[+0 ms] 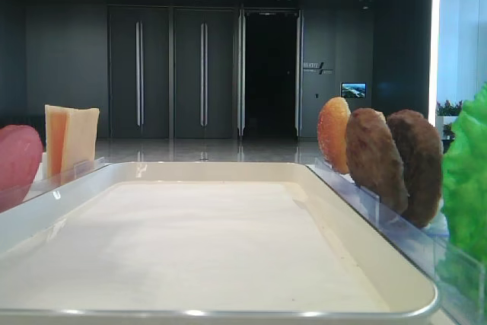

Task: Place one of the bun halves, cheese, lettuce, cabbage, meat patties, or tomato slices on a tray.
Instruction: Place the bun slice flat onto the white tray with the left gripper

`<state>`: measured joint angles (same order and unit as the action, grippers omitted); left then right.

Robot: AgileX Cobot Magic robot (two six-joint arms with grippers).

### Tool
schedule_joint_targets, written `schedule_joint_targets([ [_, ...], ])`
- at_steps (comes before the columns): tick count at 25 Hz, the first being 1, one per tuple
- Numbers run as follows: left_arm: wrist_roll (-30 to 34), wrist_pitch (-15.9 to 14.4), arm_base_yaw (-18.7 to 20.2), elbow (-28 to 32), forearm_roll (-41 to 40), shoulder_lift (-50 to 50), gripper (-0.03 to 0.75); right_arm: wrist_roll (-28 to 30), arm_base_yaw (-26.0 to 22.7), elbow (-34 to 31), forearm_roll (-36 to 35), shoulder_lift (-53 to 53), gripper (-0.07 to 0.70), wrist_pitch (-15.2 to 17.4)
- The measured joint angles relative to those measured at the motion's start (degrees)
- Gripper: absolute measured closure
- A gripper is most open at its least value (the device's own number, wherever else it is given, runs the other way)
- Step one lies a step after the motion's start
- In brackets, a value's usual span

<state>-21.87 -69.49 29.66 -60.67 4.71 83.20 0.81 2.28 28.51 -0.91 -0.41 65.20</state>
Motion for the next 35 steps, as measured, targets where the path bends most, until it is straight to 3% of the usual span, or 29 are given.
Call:
schedule_joint_targets([
  [4, 0.0, 1.2, 0.0, 0.0, 2.7, -0.1, 0.587, 0.0, 0.0, 0.0, 0.0, 0.0, 0.1, 0.0],
  [10, 2.9, 13.0, 0.0, 0.0, 12.1, -0.1, 0.587, 0.0, 0.0, 0.0, 0.0, 0.0, 0.1, 0.0],
  [16, 7.2, 18.3, 0.0, 1.6, 17.4, 1.9, 0.587, 0.0, 0.0, 0.0, 0.0, 0.0, 0.1, 0.0],
  [21, 16.1, 24.6, 0.0, 6.5, 26.8, 3.5, 0.588, 0.0, 0.0, 0.0, 0.0, 0.0, 0.1, 0.0],
  [28, 26.0, 28.5, 0.0, 7.7, 37.2, 7.5, 0.588, 0.0, 0.0, 0.0, 0.0, 0.0, 0.1, 0.0],
  [35, 33.2, 30.0, 0.0, 7.7, 44.8, 11.1, 0.589, 0.0, 0.0, 0.0, 0.0, 0.0, 0.1, 0.0],
])
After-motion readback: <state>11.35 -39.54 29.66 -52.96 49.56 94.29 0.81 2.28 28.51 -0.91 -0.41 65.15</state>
